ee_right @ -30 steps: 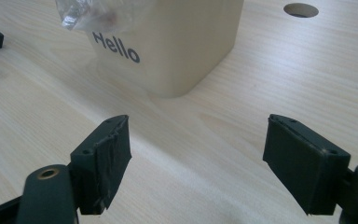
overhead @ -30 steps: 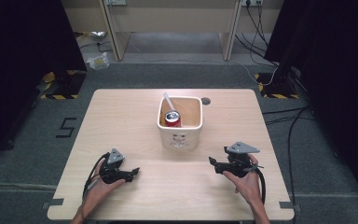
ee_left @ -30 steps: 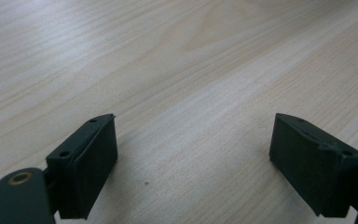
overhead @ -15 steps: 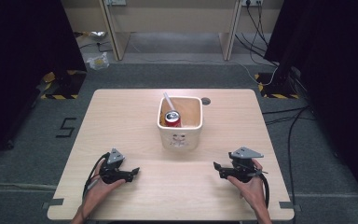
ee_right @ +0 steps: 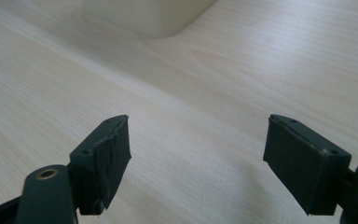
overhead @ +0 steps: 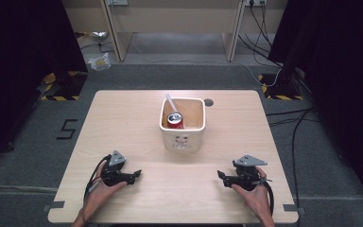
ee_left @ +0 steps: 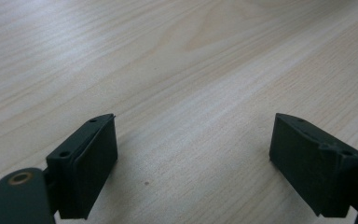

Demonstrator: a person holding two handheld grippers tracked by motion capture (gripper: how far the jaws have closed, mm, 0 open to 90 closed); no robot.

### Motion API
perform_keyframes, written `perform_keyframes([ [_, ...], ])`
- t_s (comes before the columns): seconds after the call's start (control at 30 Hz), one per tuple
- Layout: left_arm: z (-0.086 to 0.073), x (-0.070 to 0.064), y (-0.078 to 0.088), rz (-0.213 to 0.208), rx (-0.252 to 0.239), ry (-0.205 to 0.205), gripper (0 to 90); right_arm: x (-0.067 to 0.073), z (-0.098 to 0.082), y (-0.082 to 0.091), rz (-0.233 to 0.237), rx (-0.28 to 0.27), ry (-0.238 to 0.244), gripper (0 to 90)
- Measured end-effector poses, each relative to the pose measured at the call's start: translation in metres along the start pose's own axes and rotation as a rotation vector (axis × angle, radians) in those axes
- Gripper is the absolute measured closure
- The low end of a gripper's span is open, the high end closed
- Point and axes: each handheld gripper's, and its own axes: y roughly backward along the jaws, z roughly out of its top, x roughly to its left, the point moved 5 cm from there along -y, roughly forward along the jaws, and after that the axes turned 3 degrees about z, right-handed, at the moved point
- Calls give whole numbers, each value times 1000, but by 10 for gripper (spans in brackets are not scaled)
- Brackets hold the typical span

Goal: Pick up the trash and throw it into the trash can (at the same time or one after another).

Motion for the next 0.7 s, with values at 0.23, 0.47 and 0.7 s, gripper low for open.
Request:
perform_keyframes([
  [0.23,0,0,0,-2,0,0,143,1,-13,0,-6,25,-1,219],
  [0.47,0,0,0,0,0,0,143,2,-19,0,-39,60,21,199],
  [0.7,0,0,0,-2,-1,2,143,5,-22,0,-37,73,42,194],
])
